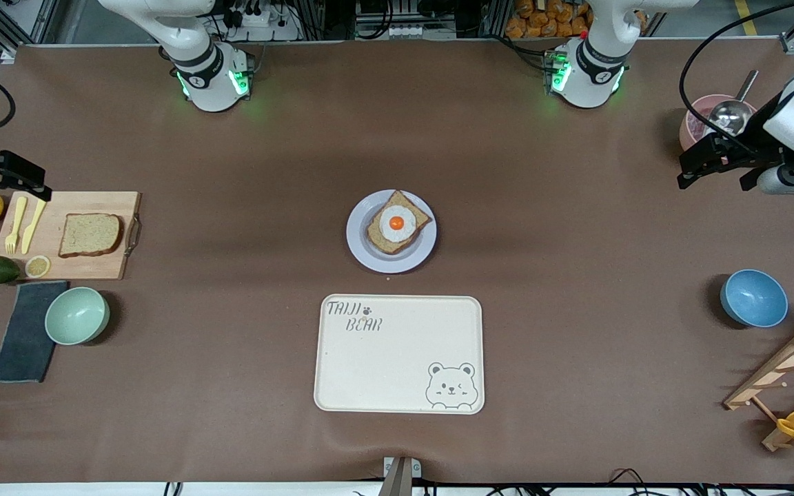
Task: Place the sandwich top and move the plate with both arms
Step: 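Reach the right gripper toward the bread slice on the cutting board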
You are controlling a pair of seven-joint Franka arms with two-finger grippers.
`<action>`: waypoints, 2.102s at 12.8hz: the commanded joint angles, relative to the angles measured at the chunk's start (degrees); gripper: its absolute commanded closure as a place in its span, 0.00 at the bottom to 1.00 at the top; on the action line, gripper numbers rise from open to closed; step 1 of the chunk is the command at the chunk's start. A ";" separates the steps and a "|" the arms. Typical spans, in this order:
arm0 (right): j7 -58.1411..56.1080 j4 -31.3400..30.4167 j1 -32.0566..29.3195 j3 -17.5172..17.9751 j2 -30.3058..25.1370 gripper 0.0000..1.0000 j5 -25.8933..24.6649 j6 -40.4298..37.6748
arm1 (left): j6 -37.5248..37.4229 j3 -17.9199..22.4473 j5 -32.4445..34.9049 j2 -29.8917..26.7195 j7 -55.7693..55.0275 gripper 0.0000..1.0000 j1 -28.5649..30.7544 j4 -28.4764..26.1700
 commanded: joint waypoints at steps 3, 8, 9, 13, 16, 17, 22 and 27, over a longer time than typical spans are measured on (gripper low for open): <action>-1.17 -0.19 -2.27 0.02 4.25 0.00 0.30 -1.81 | 0.48 0.08 2.38 1.70 0.92 0.00 0.47 3.07; -11.63 -4.73 -9.91 0.02 9.88 0.00 1.70 2.57 | 3.12 5.00 5.09 2.93 2.84 0.00 0.82 3.87; -11.81 -6.84 -12.19 0.02 10.32 0.00 2.75 3.98 | 3.12 5.09 5.63 3.37 3.64 0.00 0.82 3.87; -17.51 -7.83 -15.64 -1.99 13.74 0.00 2.94 6.53 | 9.35 5.18 5.72 7.32 2.50 0.00 0.73 4.48; -25.32 -7.83 -15.73 -6.03 16.99 0.03 2.94 10.13 | 10.50 5.10 4.76 14.60 2.76 0.00 3.80 8.61; -27.52 -7.83 -15.64 -7.35 18.13 0.12 2.94 11.19 | 11.64 5.18 2.75 16.89 2.50 0.00 3.89 9.05; -38.23 -7.83 -15.47 -12.80 25.60 0.21 6.96 16.72 | 14.71 5.01 -12.12 26.83 0.31 0.00 3.55 10.99; -42.56 -7.92 -15.99 -13.34 31.14 0.30 8.56 21.13 | 16.12 4.66 -22.47 28.16 -2.16 0.00 -0.41 10.91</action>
